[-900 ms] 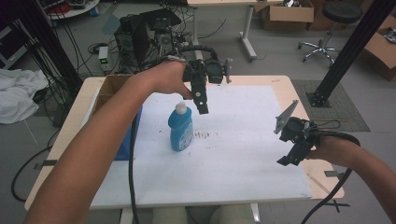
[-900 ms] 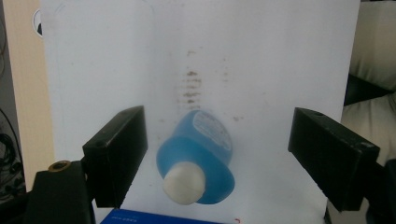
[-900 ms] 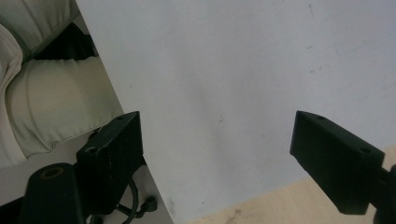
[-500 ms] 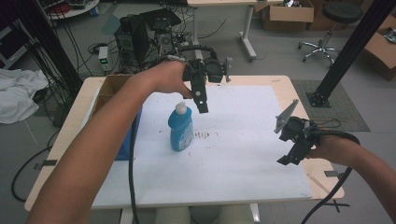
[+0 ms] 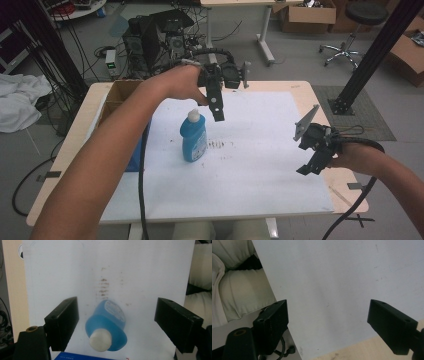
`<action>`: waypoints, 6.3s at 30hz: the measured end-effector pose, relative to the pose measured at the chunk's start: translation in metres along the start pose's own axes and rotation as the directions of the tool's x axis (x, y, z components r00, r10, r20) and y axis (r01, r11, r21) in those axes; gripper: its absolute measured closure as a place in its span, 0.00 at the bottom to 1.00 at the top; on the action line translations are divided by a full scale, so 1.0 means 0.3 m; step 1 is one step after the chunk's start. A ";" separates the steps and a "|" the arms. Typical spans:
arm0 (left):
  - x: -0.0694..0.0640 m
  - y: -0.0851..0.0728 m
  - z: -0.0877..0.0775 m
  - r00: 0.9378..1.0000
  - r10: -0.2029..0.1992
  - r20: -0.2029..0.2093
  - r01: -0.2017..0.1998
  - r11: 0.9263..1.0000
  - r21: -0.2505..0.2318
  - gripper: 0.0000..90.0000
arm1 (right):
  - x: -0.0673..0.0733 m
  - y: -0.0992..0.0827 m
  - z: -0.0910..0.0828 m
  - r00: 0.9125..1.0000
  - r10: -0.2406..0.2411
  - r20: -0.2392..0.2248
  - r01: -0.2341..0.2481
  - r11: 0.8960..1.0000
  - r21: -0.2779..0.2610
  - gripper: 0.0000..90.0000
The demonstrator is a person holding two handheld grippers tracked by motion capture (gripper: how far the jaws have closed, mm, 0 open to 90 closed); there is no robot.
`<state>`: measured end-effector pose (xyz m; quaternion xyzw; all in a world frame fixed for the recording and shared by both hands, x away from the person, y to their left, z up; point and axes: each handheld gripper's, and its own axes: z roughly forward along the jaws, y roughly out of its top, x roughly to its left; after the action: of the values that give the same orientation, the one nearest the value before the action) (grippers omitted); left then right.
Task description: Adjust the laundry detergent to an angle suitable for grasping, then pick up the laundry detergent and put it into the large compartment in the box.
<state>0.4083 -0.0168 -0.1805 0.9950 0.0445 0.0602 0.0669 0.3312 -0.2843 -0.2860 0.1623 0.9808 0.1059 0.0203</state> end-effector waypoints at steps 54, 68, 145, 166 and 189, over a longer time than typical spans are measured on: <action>0.039 -0.134 0.010 0.732 -0.681 -0.029 0.679 0.732 -0.048 0.21 | 0.023 0.010 0.023 0.999 -0.046 0.009 0.046 0.999 -0.017 0.19; 0.052 -0.171 0.056 0.690 -0.724 -0.003 0.724 0.690 -0.025 0.21 | 0.023 0.007 0.029 0.999 -0.050 0.008 0.050 0.998 -0.024 0.19; 0.038 -0.228 0.339 0.617 -0.787 -0.022 0.787 0.616 0.026 0.25 | 0.018 0.009 0.071 0.999 -0.049 -0.022 0.049 0.999 -0.021 0.19; 0.038 -0.235 0.348 0.612 -0.791 -0.021 0.791 0.611 0.029 0.30 | 0.019 0.004 0.071 0.998 -0.052 -0.020 0.052 0.998 -0.021 0.19; 0.038 -0.235 0.345 0.609 -0.792 -0.028 0.793 0.609 0.016 0.37 | 0.020 0.011 0.079 0.998 -0.058 -0.023 0.057 0.998 -0.018 0.19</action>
<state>0.4270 0.0408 -0.2908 0.8731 0.4809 0.0327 0.0731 0.3284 -0.2745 -0.3085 0.1324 0.9843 0.1157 0.0132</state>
